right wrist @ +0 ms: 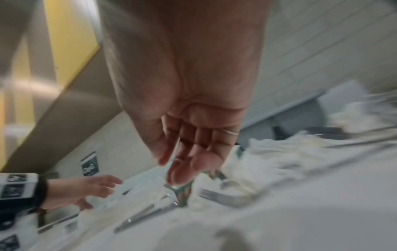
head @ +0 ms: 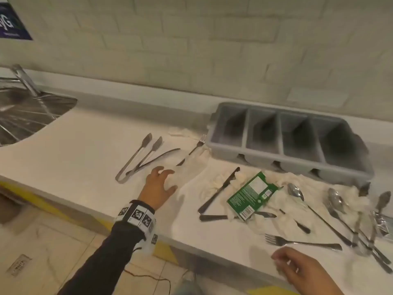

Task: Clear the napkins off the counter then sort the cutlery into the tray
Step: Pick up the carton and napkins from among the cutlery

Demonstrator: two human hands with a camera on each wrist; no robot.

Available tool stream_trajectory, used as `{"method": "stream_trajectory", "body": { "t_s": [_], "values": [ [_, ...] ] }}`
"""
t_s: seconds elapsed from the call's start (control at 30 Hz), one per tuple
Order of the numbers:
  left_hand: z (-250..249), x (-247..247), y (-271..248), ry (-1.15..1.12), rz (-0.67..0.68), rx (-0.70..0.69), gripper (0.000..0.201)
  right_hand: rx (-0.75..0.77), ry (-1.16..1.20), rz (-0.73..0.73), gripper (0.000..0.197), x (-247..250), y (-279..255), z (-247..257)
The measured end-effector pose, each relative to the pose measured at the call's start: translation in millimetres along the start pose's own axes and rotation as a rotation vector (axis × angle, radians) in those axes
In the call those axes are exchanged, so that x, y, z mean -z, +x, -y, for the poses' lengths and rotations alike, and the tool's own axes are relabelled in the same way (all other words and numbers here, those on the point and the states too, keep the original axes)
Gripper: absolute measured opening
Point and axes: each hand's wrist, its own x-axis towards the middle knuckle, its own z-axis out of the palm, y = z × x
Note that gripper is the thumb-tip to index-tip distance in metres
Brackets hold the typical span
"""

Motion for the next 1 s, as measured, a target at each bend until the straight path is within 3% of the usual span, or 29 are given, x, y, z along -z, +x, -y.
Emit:
{"method": "stream_trajectory", "body": {
  "t_s": [0.07, 0.13, 0.23, 0.37, 0.47, 0.53, 0.63, 0.77, 0.87, 1.0],
  "values": [
    [1, 0, 23, 0.179, 0.104, 0.105, 0.07, 0.06, -0.04, -0.063, 0.028, -10, 39, 35],
    [3, -4, 40, 0.362, 0.301, 0.121, 0.077, 0.144, -0.085, -0.104, 0.038, -20, 78, 71],
    [14, -10, 48, 0.526, 0.401, 0.002, 0.062, 0.211, -0.074, -0.105, 0.063, -37, 138, 114],
    [24, 11, 52, 0.368, 0.454, -0.125, 0.041, -0.011, -0.313, 0.122, 0.085, -67, 195, 147],
    [25, 44, 57, 0.195, 0.393, -0.131, 0.031, -0.138, -0.511, 0.19, 0.075, -76, 214, 150],
    [19, 77, 74, 0.06, 0.271, -0.119, 0.025, -0.133, -0.564, 0.137, 0.052, -80, 226, 148],
    [0, 120, 105, -0.051, 0.221, -0.157, 0.012, -0.122, -0.609, 0.084, 0.028, -78, 239, 151],
    [-15, 139, 154, -0.166, 0.14, -0.194, 0.008, -0.187, -0.43, 0.085, 0.027, -70, 250, 151],
    [-15, 127, 201, -0.169, 0.053, -0.153, 0.027, -0.17, -0.038, -0.19, 0.021, -60, 245, 150],
    [-8, 70, 257, 0.137, 0.211, -0.15, 0.054, -0.084, 0.426, -0.453, 0.031, -32, 219, 161]
  ]
}}
